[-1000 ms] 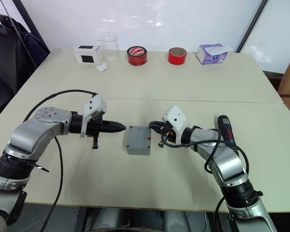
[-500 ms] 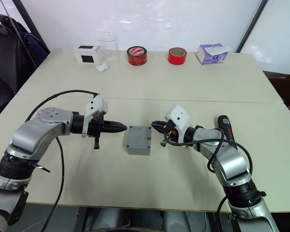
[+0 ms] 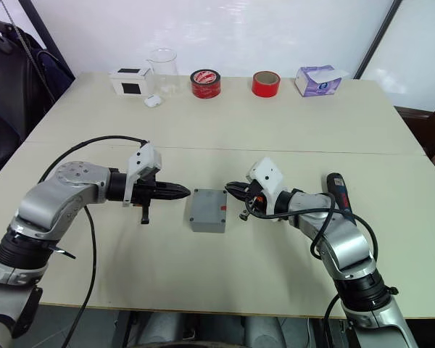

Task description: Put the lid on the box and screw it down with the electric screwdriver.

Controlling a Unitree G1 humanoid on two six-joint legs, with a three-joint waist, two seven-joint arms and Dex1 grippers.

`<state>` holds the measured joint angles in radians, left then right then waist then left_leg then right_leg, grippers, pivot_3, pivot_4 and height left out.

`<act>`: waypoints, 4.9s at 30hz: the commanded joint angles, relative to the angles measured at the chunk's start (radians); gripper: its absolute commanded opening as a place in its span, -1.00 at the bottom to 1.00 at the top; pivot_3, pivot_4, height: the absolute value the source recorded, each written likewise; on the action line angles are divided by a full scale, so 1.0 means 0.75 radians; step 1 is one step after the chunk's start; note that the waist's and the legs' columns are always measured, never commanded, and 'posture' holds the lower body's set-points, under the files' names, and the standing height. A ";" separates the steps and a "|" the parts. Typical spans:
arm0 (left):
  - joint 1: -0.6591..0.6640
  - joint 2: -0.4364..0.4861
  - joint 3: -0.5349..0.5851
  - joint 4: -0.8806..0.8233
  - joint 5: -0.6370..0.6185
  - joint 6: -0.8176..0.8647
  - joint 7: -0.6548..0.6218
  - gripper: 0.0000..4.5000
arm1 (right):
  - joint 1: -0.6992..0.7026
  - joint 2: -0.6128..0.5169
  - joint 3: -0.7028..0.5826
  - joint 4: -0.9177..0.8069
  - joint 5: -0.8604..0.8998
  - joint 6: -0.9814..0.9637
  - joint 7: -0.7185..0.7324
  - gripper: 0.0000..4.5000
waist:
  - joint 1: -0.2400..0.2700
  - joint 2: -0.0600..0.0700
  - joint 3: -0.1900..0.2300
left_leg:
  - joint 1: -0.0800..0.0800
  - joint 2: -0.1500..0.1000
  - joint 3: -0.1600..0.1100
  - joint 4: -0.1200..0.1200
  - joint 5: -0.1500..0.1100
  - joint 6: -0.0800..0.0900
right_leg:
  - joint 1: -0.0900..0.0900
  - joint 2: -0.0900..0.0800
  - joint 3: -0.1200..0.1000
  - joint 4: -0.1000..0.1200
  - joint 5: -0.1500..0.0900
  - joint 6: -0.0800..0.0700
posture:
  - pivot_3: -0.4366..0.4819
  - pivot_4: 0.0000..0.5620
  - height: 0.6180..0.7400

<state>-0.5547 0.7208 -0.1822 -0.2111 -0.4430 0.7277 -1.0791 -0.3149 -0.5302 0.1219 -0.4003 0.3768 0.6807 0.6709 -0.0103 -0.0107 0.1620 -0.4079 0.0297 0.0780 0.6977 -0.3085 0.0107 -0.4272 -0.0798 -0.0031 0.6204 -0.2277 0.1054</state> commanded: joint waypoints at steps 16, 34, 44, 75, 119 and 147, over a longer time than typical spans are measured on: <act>0.008 -0.010 -0.004 0.030 0.046 -0.090 -0.029 -1.00 | -0.037 0.017 -0.034 -0.073 0.073 0.026 -0.013 -0.96 | 0.000 0.000 0.000 | 0.000 0.000 0.000 0.000 0.000 0.000 | 0.000 0.000 0.000 0.000 0.000 0.000 | -0.05 -0.47 1.00; 0.041 0.000 0.011 0.015 0.060 -0.101 -0.037 -1.00 | -0.033 0.025 0.013 -0.021 0.029 -0.002 0.005 -0.96 | 0.001 0.000 0.000 | 0.000 0.000 0.000 0.000 0.000 0.000 | 0.000 0.000 0.000 0.000 0.000 0.000 | -0.05 -0.47 1.00; 0.036 -0.004 0.010 0.016 0.060 -0.098 -0.034 -1.00 | -0.038 0.021 0.002 0.014 0.003 -0.022 0.008 -0.96 | 0.000 0.000 0.000 | 0.000 0.000 0.000 0.000 0.000 0.000 | 0.000 0.000 0.000 0.000 0.000 0.000 | -0.05 -0.47 1.00; 0.010 -0.015 0.001 0.013 0.057 -0.083 -0.027 -1.00 | -0.038 0.001 -0.026 -0.017 0.051 0.029 0.022 -0.96 | 0.000 0.000 0.000 | 0.000 0.000 0.000 0.000 0.000 0.000 | 0.000 0.000 0.000 0.000 0.000 0.000 | -0.05 -0.47 1.00; 0.018 -0.021 -0.005 0.008 0.065 -0.094 -0.008 -1.00 | -0.102 0.026 0.041 0.079 -0.015 0.023 0.032 -0.96 | 0.000 0.000 0.000 | 0.000 0.000 0.000 0.000 0.000 0.000 | 0.000 0.000 0.000 0.000 0.000 0.000 | -0.05 -0.47 1.00; -0.144 -0.114 0.052 -0.102 -0.197 0.024 -0.075 -1.00 | -0.520 -0.423 -0.565 0.232 0.344 1.162 -0.202 0.99 | 0.000 0.000 0.000 | 0.000 0.000 -0.001 -0.001 0.000 0.000 | -0.001 -0.001 0.000 -0.001 0.000 0.000 | -0.05 -0.47 1.00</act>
<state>-0.6540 0.6185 -0.1137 -0.2458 -0.5977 0.7706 -1.0966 -0.6849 -0.8012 -0.2914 -0.2597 0.6284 1.4074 0.5353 -0.0107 -0.0105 0.1621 -0.4080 0.0300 0.0777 0.6967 -0.3087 0.0110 -0.4278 -0.0805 -0.0031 0.6197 -0.2280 0.1046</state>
